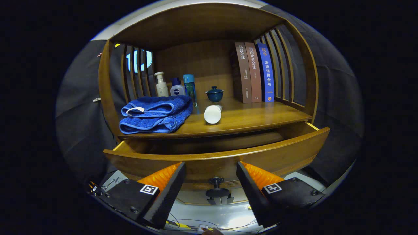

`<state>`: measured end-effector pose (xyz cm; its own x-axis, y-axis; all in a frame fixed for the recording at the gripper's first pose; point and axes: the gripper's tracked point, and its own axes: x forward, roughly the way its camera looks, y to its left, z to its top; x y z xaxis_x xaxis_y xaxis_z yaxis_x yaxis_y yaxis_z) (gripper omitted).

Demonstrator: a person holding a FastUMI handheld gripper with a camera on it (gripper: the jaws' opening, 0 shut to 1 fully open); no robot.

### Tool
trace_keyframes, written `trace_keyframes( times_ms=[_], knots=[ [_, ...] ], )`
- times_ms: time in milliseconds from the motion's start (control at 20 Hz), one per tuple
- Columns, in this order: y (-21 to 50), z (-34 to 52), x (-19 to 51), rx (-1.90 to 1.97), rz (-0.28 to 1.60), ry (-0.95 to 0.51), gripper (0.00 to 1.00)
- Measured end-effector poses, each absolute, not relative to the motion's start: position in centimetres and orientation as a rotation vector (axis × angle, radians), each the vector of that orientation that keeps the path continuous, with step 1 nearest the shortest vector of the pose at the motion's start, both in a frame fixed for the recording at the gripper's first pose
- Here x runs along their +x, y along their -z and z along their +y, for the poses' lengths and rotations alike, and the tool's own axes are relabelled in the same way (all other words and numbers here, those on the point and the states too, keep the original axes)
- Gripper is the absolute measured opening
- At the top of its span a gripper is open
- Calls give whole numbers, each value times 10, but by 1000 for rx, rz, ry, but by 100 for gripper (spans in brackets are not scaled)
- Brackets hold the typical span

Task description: Pull open the drawer, take out the items inside it, and place them on the countertop above the cabinet.

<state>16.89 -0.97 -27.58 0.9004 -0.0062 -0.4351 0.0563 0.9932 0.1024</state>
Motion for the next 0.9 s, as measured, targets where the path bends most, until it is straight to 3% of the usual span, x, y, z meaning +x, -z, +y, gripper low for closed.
trace_keyframes(
  times_ms=[450, 900],
  knots=[
    [288, -15, 213, 136, 475, 36, 100],
    [291, -16, 214, 135, 477, 46, 100]
  ],
)
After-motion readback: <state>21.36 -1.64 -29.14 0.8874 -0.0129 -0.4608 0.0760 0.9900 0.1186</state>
